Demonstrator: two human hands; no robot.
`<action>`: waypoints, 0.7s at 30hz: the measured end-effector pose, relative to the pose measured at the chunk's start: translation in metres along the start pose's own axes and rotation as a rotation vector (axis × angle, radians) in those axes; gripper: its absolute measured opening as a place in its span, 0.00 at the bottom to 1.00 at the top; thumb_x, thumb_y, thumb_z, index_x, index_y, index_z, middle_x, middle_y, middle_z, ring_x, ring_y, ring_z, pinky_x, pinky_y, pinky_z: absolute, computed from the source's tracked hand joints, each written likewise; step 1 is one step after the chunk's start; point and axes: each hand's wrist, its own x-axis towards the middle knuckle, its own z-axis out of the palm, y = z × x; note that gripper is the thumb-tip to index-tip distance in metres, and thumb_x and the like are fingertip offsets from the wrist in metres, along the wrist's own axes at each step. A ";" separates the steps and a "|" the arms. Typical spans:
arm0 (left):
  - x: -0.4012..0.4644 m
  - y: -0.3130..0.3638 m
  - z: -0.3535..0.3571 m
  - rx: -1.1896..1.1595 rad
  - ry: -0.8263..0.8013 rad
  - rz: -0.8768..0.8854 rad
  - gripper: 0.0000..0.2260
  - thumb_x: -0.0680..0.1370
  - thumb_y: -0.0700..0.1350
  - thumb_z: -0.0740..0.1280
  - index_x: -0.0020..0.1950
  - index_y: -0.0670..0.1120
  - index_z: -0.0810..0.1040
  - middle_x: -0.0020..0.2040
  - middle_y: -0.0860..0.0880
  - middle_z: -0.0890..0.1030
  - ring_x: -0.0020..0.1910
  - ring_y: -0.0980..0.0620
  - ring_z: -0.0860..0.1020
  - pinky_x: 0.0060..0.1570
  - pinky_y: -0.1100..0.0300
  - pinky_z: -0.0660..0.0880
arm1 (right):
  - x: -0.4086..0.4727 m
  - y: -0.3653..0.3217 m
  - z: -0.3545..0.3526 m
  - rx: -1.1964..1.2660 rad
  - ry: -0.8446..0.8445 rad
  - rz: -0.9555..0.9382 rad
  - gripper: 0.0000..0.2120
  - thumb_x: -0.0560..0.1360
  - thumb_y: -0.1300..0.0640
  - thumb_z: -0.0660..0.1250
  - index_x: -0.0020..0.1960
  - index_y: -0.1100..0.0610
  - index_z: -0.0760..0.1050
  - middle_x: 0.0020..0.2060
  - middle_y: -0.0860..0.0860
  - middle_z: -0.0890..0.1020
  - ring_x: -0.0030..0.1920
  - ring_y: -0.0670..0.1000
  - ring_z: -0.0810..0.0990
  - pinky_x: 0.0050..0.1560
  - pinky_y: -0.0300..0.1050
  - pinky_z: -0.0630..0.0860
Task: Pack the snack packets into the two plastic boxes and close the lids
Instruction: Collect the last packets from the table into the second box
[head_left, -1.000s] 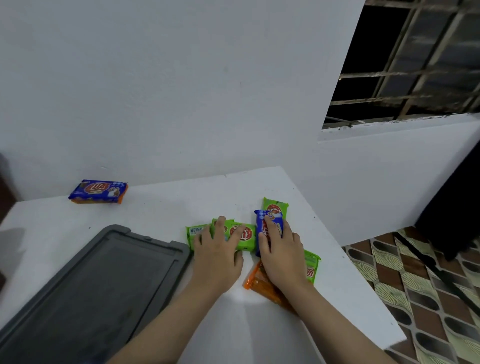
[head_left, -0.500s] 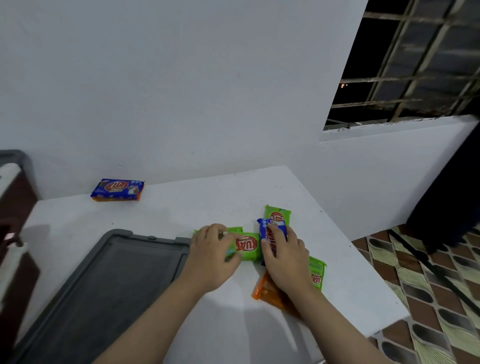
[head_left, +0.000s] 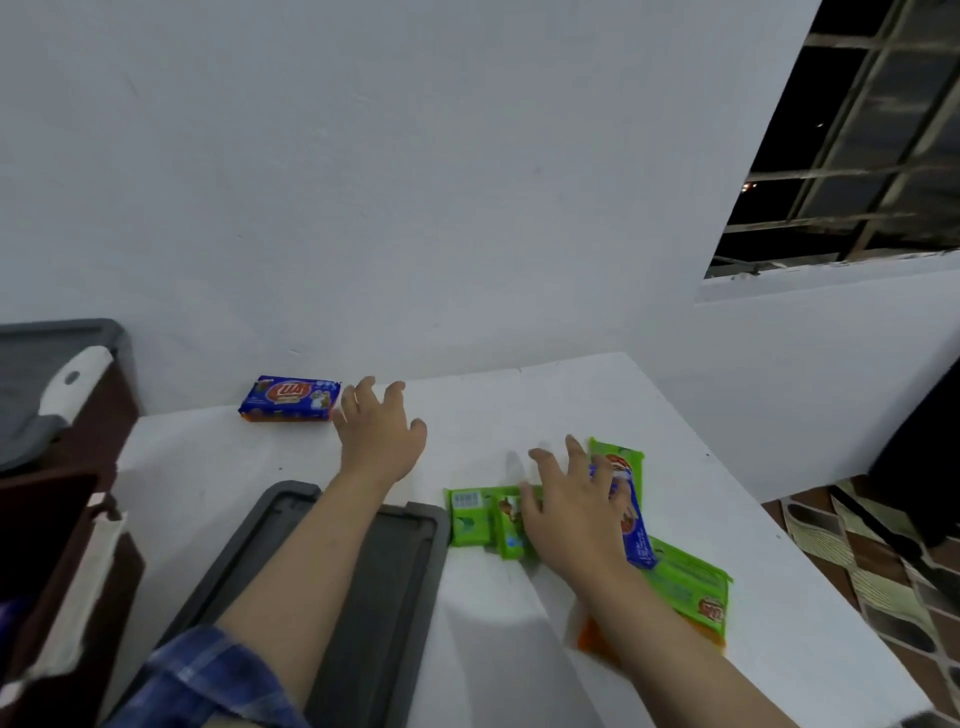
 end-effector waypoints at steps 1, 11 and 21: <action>0.005 -0.003 0.002 0.023 -0.004 -0.021 0.25 0.78 0.50 0.61 0.75 0.47 0.62 0.76 0.39 0.54 0.75 0.36 0.49 0.73 0.40 0.49 | 0.001 -0.005 0.003 0.001 -0.015 -0.008 0.21 0.81 0.44 0.52 0.73 0.43 0.60 0.78 0.51 0.54 0.75 0.61 0.52 0.72 0.64 0.50; 0.054 -0.050 0.014 0.089 -0.084 -0.346 0.31 0.79 0.55 0.60 0.78 0.51 0.50 0.78 0.38 0.40 0.72 0.27 0.37 0.71 0.33 0.50 | 0.024 -0.030 0.010 -0.025 -0.056 -0.015 0.19 0.81 0.44 0.51 0.71 0.43 0.64 0.76 0.49 0.58 0.74 0.59 0.56 0.71 0.63 0.54; 0.073 -0.085 0.014 0.106 0.119 -0.358 0.16 0.75 0.55 0.67 0.61 0.54 0.74 0.73 0.40 0.57 0.70 0.30 0.53 0.68 0.31 0.53 | 0.025 -0.038 0.012 0.014 -0.097 -0.034 0.17 0.82 0.45 0.52 0.69 0.44 0.67 0.75 0.48 0.60 0.74 0.56 0.58 0.71 0.58 0.60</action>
